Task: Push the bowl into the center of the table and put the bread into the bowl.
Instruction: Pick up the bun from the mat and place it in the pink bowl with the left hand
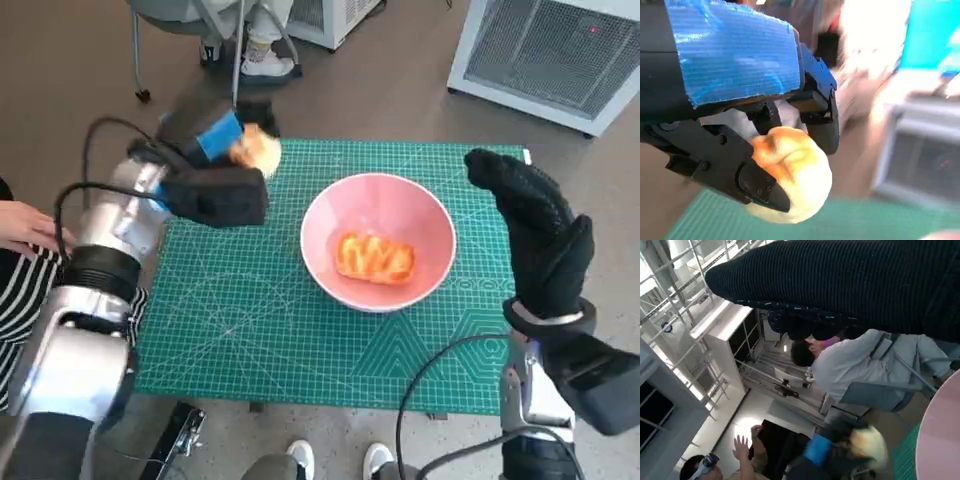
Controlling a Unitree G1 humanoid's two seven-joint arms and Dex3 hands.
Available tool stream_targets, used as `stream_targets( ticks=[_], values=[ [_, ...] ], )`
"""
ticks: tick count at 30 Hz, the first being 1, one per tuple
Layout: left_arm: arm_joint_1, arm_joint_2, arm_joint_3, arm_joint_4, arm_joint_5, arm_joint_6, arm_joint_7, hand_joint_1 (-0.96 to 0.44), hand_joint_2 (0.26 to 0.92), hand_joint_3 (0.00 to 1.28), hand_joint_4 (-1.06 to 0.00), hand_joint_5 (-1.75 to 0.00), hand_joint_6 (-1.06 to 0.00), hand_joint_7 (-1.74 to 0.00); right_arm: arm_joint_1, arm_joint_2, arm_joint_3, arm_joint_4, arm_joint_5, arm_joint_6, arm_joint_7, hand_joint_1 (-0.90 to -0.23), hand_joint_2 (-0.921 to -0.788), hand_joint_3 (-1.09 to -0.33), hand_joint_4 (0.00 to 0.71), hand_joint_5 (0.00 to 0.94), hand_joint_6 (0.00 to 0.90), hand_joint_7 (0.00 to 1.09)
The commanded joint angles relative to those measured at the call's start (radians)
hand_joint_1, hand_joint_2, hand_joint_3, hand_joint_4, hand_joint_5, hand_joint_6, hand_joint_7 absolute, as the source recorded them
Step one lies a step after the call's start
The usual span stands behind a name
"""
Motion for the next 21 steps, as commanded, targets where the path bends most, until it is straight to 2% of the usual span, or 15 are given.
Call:
stream_targets(
  ticks=[1,9,16,20,21],
  values=[
    [0.054,0.018,0.055,-0.184,-0.058,-0.033,-0.019,0.00,0.917,0.01,-0.79,-1.04,-0.67,-1.14,0.028,0.004,0.002,-0.004,0.008,0.009,0.001,-0.682,-0.921,-0.679,0.140,0.001,0.058,0.41],
    [0.185,-0.010,0.102,-0.516,-0.124,-0.016,-0.090,0.00,0.908,0.00,-0.82,-1.03,-0.70,-1.09,0.031,0.003,0.000,-0.005,0.017,0.010,0.006,-0.682,-0.921,-0.680,0.140,0.000,0.057,0.40],
    [0.253,-0.041,0.088,-0.630,-0.125,-0.014,-0.146,0.00,0.912,0.00,-0.81,-1.04,-0.69,-1.10,0.034,0.001,-0.002,-0.004,0.027,0.010,0.009,-0.682,-0.921,-0.680,0.139,0.000,0.057,0.40],
    [0.271,-0.075,0.070,-0.607,-0.141,-0.032,-0.193,0.00,0.919,0.05,-0.72,-1.09,-0.65,-1.18,0.035,0.001,-0.002,-0.006,0.034,0.012,0.008,-0.682,-0.921,-0.680,0.139,0.000,0.056,0.40],
    [0.274,-0.082,0.067,-0.601,-0.146,-0.036,-0.205,0.00,0.919,0.09,-0.64,-1.15,-0.63,-1.22,0.036,0.001,-0.002,-0.007,0.035,0.012,0.008,-0.682,-0.921,-0.681,0.139,0.000,0.056,0.40]
  ],
)
